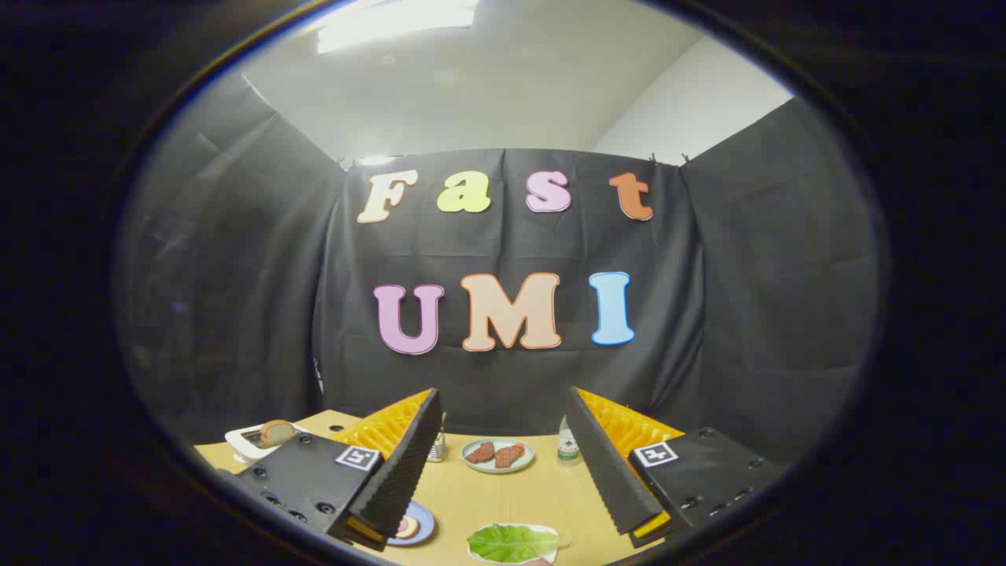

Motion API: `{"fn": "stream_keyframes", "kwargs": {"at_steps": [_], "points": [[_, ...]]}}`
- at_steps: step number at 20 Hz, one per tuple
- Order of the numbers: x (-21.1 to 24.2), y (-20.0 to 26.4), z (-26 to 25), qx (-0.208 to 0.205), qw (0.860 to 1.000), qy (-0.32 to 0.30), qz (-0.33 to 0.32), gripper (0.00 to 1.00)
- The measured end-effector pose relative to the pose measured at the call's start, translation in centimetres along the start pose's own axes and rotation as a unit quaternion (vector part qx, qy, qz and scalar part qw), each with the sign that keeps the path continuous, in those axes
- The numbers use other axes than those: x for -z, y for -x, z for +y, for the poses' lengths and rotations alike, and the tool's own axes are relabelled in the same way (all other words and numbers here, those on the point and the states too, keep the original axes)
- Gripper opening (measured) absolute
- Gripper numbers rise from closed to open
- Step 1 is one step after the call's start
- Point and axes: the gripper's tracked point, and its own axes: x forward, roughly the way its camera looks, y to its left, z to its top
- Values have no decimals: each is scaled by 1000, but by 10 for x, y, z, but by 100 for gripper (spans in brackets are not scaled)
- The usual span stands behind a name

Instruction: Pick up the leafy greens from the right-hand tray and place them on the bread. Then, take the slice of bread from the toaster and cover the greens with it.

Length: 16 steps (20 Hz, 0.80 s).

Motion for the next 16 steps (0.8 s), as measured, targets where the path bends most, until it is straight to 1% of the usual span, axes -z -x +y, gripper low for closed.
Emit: {"fn": "stream_keyframes", "kwargs": {"at_steps": [3, 8, 13, 16], "points": [[-4, -3, 5, -7, 1000, 13, -8, 100], [3, -6, 9, -16, 999, 29, -2, 100], [10, -13, 13, -25, 999, 25, 5, 100], [12, -16, 6, -20, 999, 25, 5, 100]]}}
